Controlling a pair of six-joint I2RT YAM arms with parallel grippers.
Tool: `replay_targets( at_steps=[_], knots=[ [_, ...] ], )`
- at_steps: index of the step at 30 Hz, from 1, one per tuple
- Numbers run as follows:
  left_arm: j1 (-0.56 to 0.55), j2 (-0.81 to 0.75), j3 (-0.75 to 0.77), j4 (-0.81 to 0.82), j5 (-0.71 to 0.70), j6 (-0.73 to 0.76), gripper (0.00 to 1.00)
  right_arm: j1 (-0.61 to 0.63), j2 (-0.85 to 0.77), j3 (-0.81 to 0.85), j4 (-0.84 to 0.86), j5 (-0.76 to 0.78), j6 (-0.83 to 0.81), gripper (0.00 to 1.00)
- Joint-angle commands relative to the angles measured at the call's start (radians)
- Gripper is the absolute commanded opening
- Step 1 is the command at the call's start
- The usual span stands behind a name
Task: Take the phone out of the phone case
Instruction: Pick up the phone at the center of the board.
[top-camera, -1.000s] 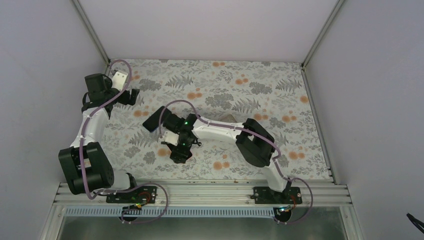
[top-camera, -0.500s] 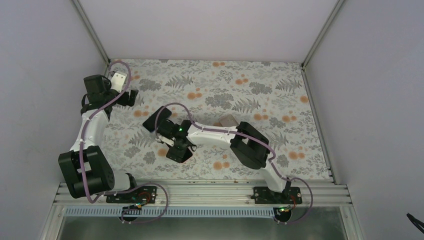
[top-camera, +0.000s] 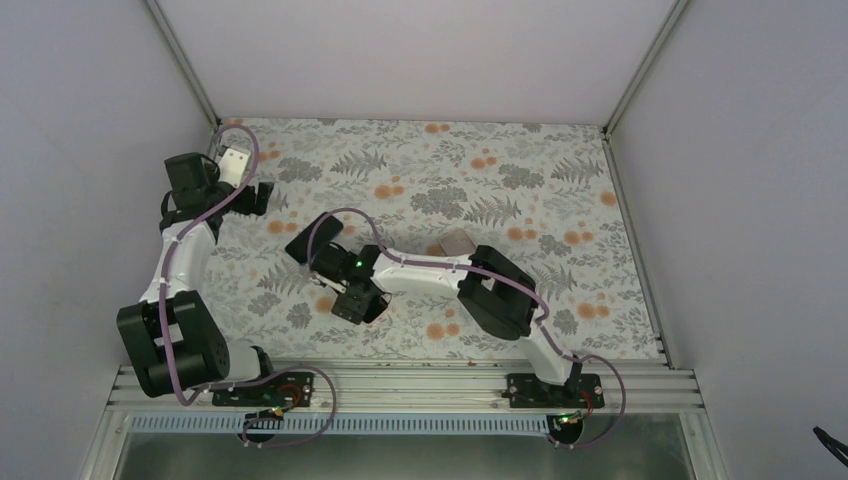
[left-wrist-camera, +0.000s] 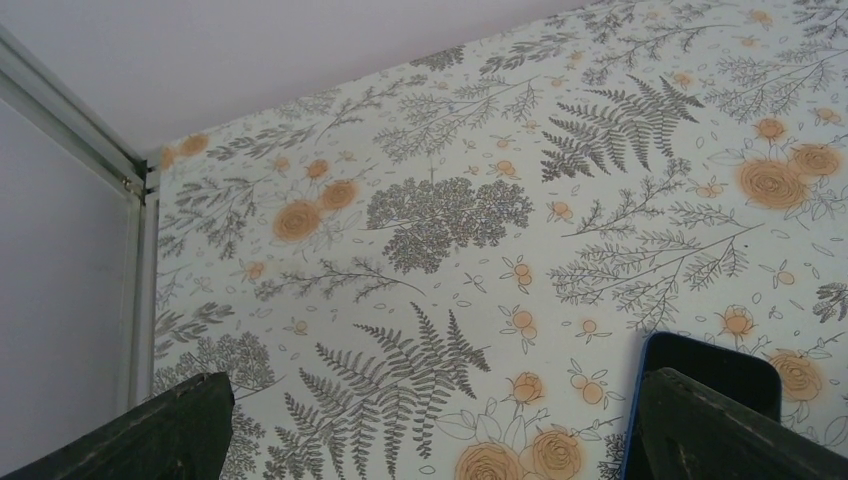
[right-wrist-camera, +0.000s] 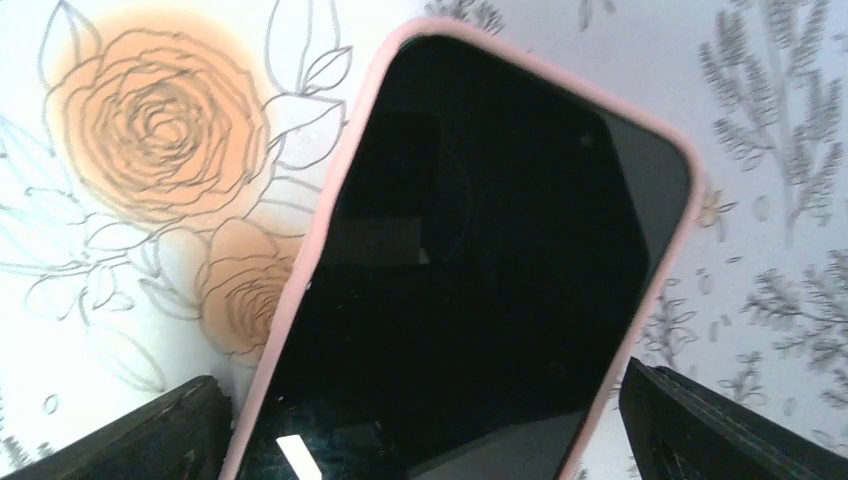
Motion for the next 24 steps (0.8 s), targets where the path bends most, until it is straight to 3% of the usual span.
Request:
replay_targets(
  at_steps=[1,6,10,16,24],
  knots=[
    [0.021,-0.012,-0.006,0.015,0.035,-0.001,1.00,-0.010,0.050,-0.089,0.052,0.249,-0.039,1.00],
    [0.035,0.002,-0.004,0.018,0.061,-0.006,1.00,-0.042,-0.013,-0.181,0.109,0.241,-0.071,1.00],
    [0.037,0.007,-0.001,0.014,0.081,-0.011,1.00,-0.112,-0.013,-0.145,0.021,0.007,-0.064,1.00],
    [0.037,0.002,0.008,-0.006,0.107,0.003,1.00,-0.148,-0.028,-0.198,-0.027,-0.188,-0.124,1.00],
    [0.037,-0.003,0.017,-0.034,0.143,0.028,1.00,-0.149,-0.040,-0.254,0.007,-0.179,-0.224,0.93]
  ],
)
